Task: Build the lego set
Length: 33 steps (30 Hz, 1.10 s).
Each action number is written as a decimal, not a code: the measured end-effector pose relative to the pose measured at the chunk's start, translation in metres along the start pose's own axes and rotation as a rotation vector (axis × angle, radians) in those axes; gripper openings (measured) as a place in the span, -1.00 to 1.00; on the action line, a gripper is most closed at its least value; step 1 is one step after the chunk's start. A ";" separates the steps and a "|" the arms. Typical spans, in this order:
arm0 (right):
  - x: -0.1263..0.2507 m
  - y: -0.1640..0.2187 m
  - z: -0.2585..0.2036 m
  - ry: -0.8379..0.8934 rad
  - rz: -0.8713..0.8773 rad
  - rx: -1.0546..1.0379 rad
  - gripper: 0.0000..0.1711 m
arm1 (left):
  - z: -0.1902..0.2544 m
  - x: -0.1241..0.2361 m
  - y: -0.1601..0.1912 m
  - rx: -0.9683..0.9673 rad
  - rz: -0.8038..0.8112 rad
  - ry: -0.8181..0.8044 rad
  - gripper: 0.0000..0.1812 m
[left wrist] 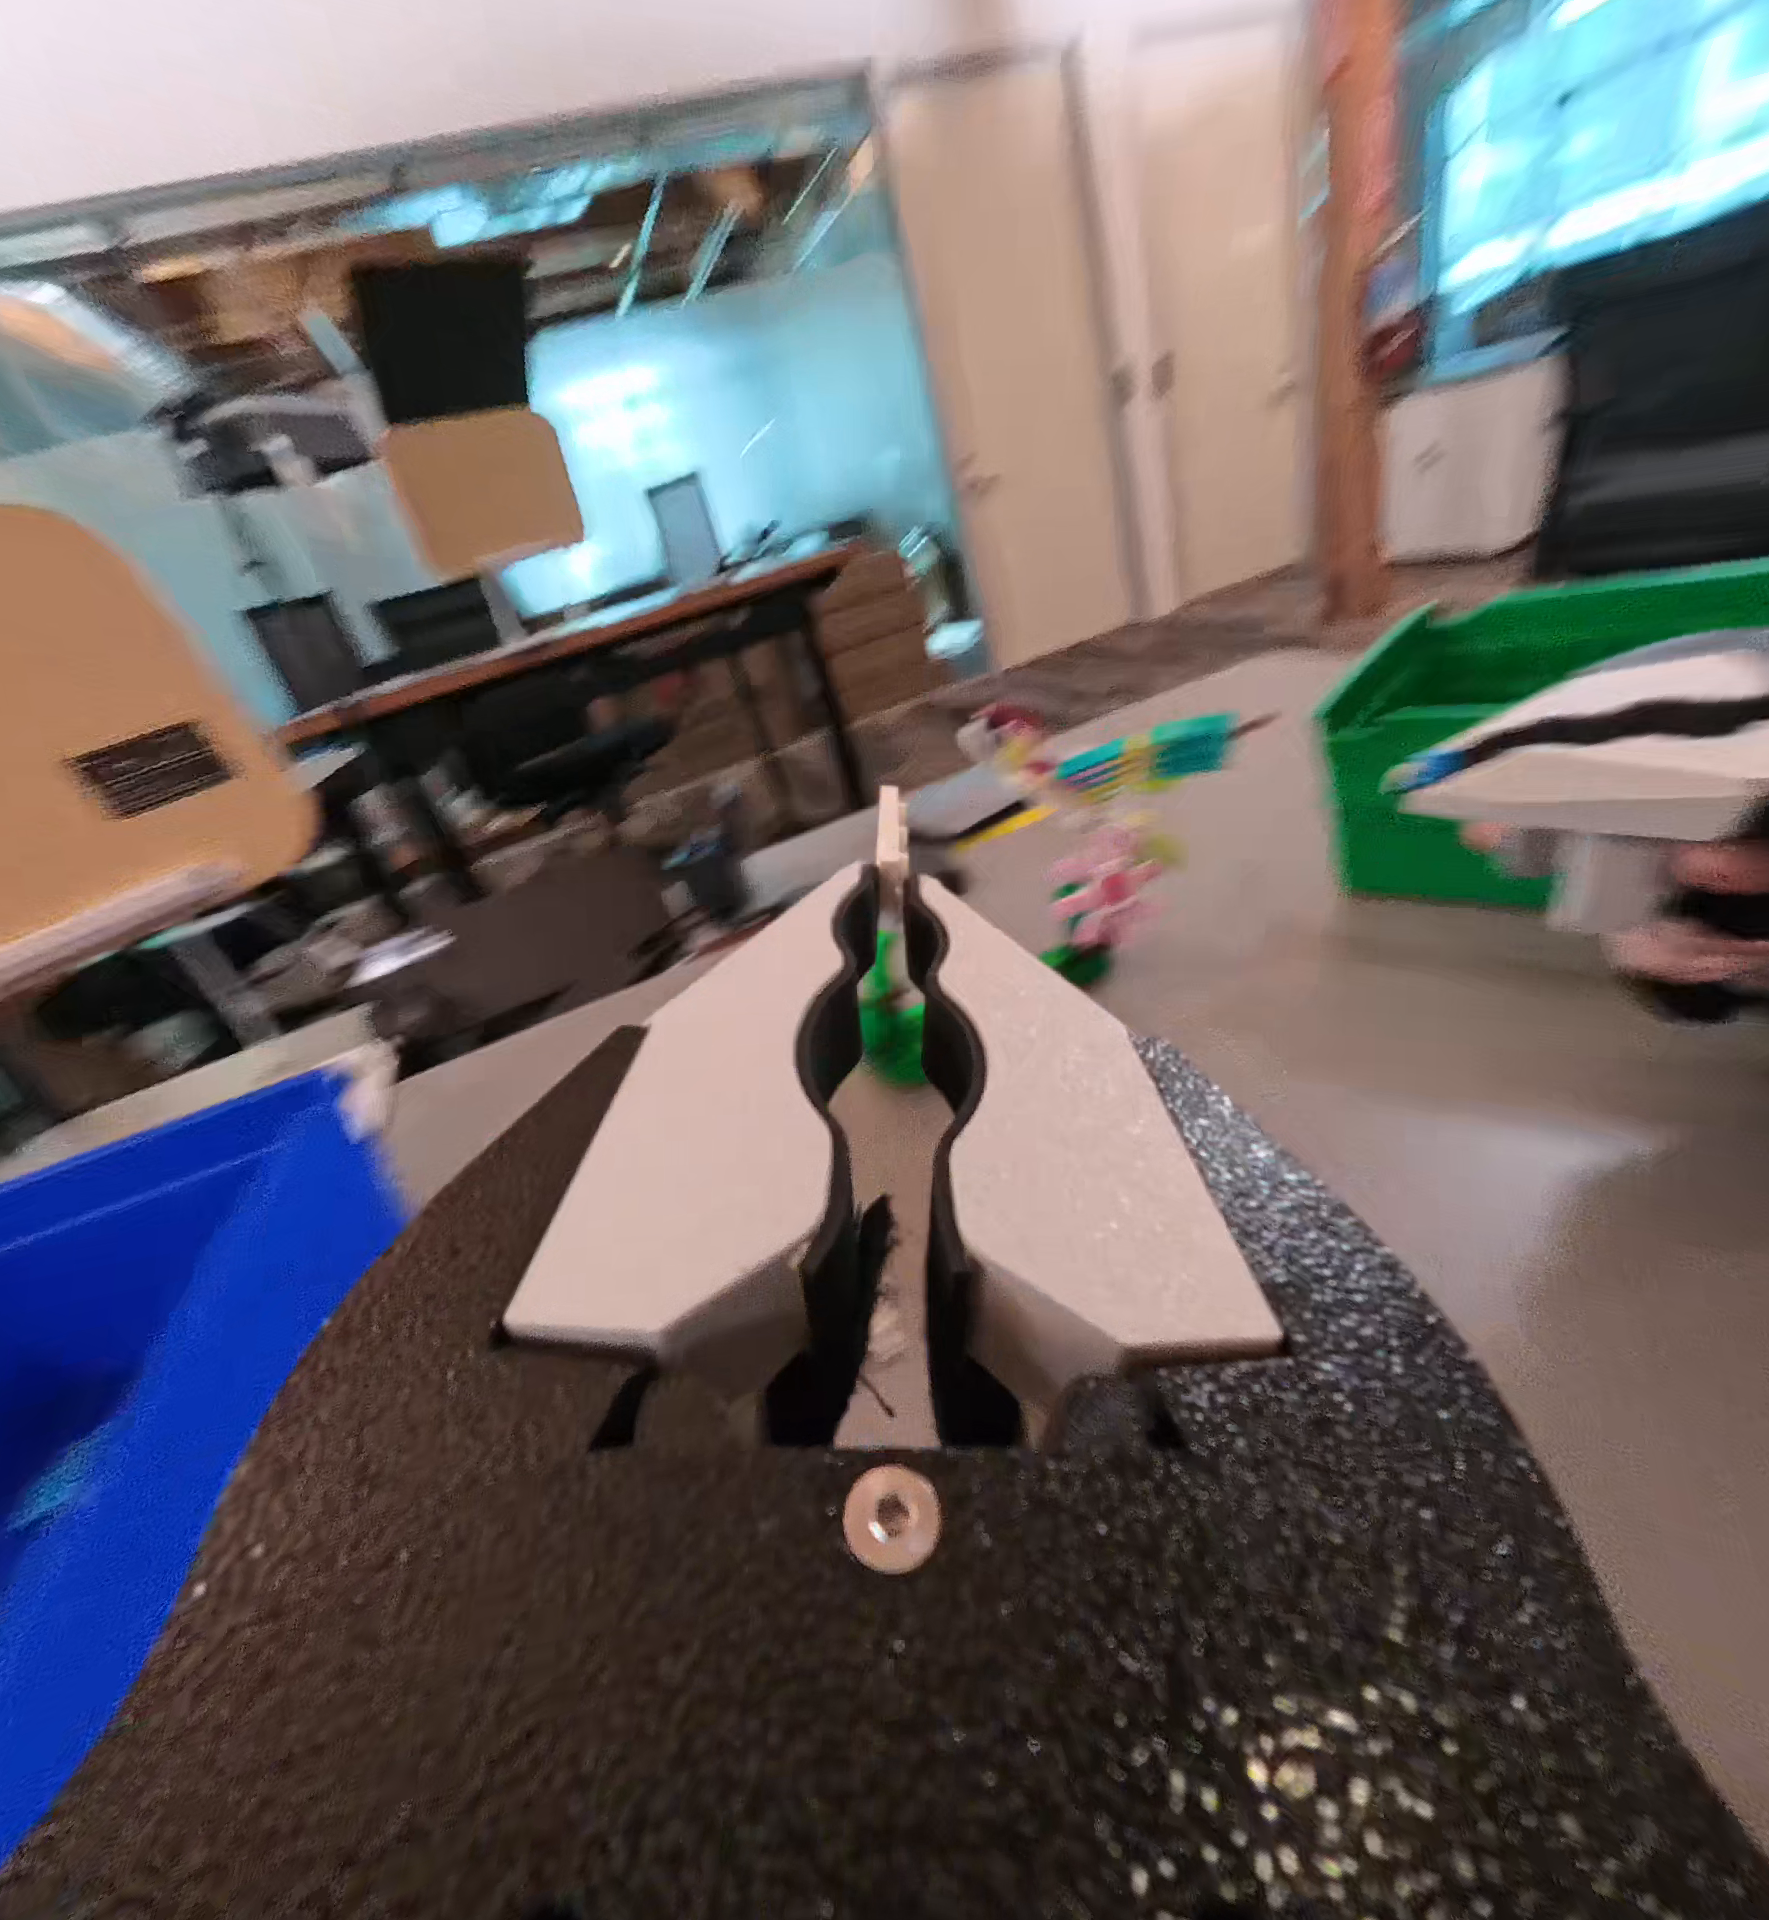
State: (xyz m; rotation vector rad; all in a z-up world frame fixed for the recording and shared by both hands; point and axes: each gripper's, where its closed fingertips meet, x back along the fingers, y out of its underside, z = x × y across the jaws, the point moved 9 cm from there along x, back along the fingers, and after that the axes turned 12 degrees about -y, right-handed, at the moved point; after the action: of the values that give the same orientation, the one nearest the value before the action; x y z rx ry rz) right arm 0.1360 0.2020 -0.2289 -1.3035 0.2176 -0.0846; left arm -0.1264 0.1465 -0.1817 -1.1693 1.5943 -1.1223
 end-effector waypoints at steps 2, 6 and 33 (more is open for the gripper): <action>-0.004 0.007 -0.004 0.023 -0.061 0.087 -0.98 | -0.048 0.003 -0.003 -0.070 -0.177 -0.115 -0.99; -0.017 0.024 -0.019 0.024 -0.210 0.309 -0.97 | -0.146 0.015 0.009 -0.095 -0.455 -0.237 -0.99; -0.379 -0.037 0.031 -0.393 -0.426 -0.299 -0.32 | -0.212 0.044 0.049 0.101 -0.296 -0.147 -0.51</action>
State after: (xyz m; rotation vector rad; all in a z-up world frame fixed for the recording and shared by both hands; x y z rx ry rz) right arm -0.2255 0.2913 -0.1430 -1.6179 -0.3997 -0.1591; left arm -0.3483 0.1492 -0.1823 -1.4176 1.2659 -1.2565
